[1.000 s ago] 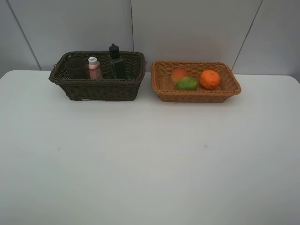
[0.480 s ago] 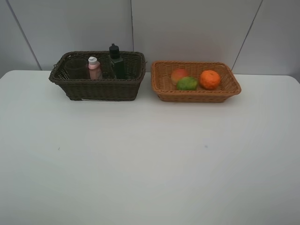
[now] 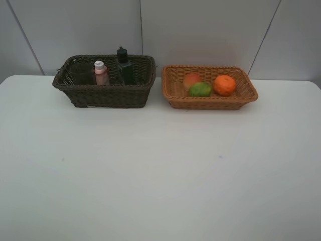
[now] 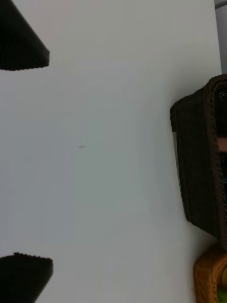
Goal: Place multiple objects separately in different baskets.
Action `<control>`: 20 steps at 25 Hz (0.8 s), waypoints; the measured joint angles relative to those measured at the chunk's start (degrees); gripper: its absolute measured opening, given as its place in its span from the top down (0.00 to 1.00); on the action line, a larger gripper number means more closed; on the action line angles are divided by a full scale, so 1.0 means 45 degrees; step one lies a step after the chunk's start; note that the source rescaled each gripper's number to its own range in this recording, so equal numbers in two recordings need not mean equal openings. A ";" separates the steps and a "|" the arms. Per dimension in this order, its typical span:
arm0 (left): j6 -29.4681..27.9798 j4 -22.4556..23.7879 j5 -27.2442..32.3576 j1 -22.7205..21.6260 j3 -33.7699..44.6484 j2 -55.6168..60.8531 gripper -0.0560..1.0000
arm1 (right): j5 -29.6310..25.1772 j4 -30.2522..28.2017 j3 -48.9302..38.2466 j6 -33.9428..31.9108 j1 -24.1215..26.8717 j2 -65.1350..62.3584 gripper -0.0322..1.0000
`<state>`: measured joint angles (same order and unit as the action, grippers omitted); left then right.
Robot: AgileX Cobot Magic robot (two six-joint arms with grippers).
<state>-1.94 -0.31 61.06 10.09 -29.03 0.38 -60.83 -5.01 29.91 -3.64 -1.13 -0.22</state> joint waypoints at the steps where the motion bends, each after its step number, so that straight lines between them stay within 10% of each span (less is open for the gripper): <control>1: 0.0000 0.0000 0.0000 -0.0078 0.0000 0.0000 0.00 | 0.0000 0.0000 0.0000 0.0000 0.0000 0.0000 0.15; 20: 0.0000 -0.0009 -0.0009 -0.1870 0.0000 0.0000 0.00 | 0.0000 0.0000 0.0000 0.0000 0.0000 0.0000 0.15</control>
<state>-1.94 -0.35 61.02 1.67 -29.03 0.38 -60.83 -5.01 29.91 -3.64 -1.13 -0.22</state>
